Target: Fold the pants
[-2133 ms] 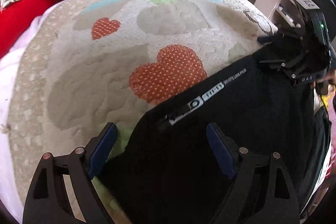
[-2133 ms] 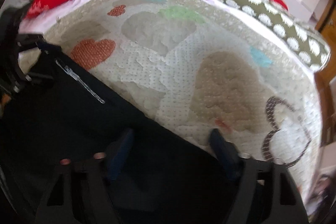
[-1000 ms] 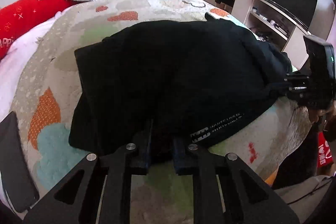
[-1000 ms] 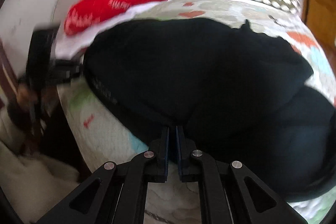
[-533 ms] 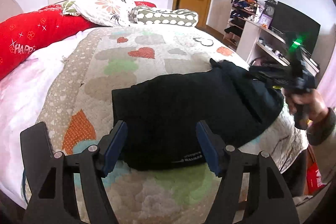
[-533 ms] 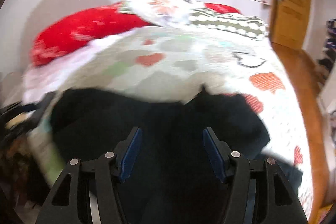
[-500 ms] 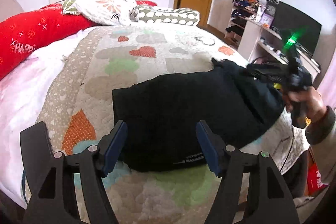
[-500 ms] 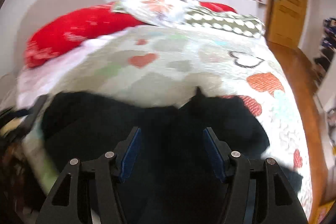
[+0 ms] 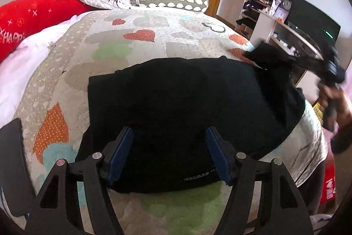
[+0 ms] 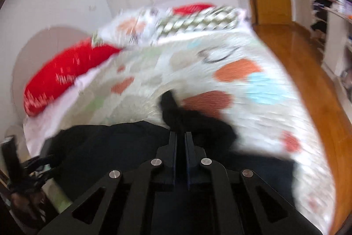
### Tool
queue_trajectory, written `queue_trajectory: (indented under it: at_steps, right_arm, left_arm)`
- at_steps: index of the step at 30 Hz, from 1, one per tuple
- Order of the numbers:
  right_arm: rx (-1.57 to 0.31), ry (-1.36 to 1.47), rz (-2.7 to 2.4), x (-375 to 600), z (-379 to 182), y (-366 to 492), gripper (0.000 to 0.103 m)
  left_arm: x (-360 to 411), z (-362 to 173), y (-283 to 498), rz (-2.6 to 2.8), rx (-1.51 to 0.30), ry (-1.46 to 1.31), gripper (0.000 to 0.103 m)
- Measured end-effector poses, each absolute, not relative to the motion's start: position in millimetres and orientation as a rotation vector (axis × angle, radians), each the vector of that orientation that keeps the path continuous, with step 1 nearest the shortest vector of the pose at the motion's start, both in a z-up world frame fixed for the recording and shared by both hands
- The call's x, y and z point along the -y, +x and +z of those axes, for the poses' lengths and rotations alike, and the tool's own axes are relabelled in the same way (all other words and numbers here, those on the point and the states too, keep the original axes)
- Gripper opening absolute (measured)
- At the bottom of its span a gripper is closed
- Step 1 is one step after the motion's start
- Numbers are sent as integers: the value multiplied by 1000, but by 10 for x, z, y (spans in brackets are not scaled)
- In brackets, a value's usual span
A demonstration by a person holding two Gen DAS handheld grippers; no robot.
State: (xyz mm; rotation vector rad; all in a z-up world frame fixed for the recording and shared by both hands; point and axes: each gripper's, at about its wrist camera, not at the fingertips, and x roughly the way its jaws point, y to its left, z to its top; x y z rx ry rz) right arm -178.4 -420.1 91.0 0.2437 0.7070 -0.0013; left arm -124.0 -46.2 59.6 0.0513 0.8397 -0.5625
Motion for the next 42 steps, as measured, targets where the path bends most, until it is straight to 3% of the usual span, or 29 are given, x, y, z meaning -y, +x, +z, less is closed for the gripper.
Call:
queue_trajectory:
  at_steps: [3,7,8,11,14,16,19,20,25,27,28,29,32,36,37,42]
  right_arm:
    - [-706,278,-82,4457,919,-2252,5]
    - [-796,363,-227,4875,530,-2479,5]
    - [-844,358,-278,4941,396,-2462,10]
    - [-841,386,-326,5028,329,-2533,12]
    - [-798,324,-310,4919,510,-2552,40]
    - [-771,256,-214,4718,650,-2514,45]
    - [-769,135,-58,4335,762,-2412,67]
    - [-781,74,-15,4164,758,-2370,68]
    - [-831,-209,18,3666,522,-2210,68]
    - [-894,-248,-43,3711,366,-2074,63]
    - [-913,-200,-48,3782,344,-2050,42]
    - [-916,-107,-45,3903,359,-2023,30]
    - [-792,144,-47,4274,551,-2168,16]
    - [-634,424,-146,4854,710,-2411,16]
    - [-628,449,-211,4979,690,-2417,21]
    - [-751,528,-390,5389,434,-2466,27]
  left_arm:
    - [412,621,-1281,-569,-837,30,68]
    - [440,593,-1302,-573,-844,36,68]
    - [454,579,-1295,-570,-849,38,68]
    - [464,602,-1307,-565,-853,33,68]
    - [416,673,-1358,-566,-837,49,68]
    - [379,684,-1357,-552,-836,53,68]
    - [321,678,-1326,-536,-841,20,68]
    - [310,676,-1321,-534,-843,8,68]
    - [288,699,-1318,-521,-832,12,68]
    - [251,701,-1293,-510,-834,4,68]
    - [235,697,-1285,-507,-835,-2,68]
    - [221,695,-1278,-503,-837,-7,68]
    - [193,688,-1275,-498,-837,-8,68]
    - [137,683,-1247,-478,-832,-17,68]
    - [118,676,-1229,-470,-834,-27,68]
    - [28,633,-1160,-453,-856,-94,71]
